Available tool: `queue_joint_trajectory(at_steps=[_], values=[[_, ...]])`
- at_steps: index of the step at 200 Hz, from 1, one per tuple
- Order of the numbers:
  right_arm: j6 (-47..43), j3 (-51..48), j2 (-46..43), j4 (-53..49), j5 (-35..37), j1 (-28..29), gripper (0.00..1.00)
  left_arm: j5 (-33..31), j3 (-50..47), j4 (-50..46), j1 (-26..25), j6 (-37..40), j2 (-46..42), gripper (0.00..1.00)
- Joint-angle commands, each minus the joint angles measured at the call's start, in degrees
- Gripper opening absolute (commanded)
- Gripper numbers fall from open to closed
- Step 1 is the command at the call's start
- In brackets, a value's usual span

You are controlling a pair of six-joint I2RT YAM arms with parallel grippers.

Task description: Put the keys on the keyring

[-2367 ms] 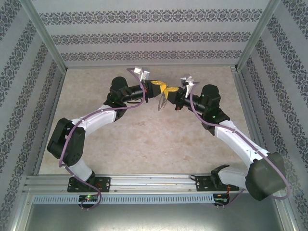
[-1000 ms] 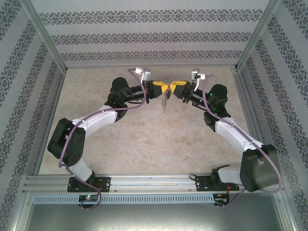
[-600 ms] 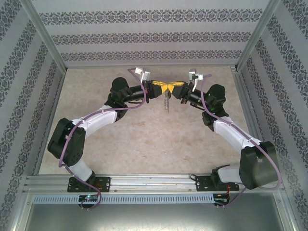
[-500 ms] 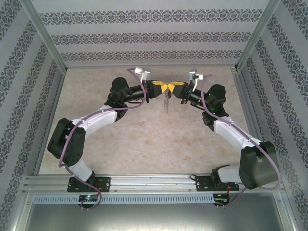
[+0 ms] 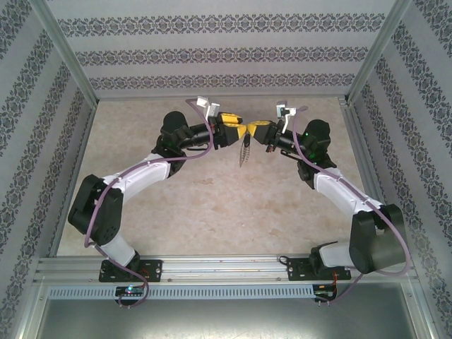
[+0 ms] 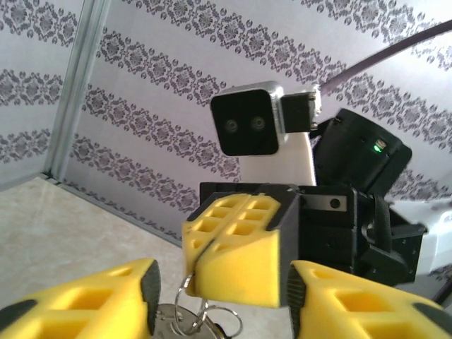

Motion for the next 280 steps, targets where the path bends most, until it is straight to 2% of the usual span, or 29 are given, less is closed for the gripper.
queue_joint_trajectory(at_steps=[1,40,78,115,156,280], values=[[-9.0,4.7,0.6,-9.9,-3.9,-0.8,0.00,1.0,3.1,-4.4,2.0,3.8,-3.2,0.59],[-18.3,11.4,3.9,-23.6,-10.4,-2.6,0.00,5.9,7.8,-16.2,4.6,8.4,-2.2,0.64],[-16.5,16.7,8.9,-23.9,-21.3,-3.6,0.00,11.0,11.7,-23.8,5.6,11.1,0.2,0.63],[-15.9,18.5,10.6,-24.4,-22.4,-3.6,0.00,13.3,14.8,-31.4,5.6,14.8,2.6,0.58],[-15.6,18.3,10.5,-23.9,-20.3,-3.4,0.00,14.7,15.8,-31.2,5.6,13.6,5.1,0.50],[-15.6,18.5,11.0,-23.5,-19.0,-2.2,0.00,15.5,16.1,-24.6,4.0,8.5,8.8,0.40]])
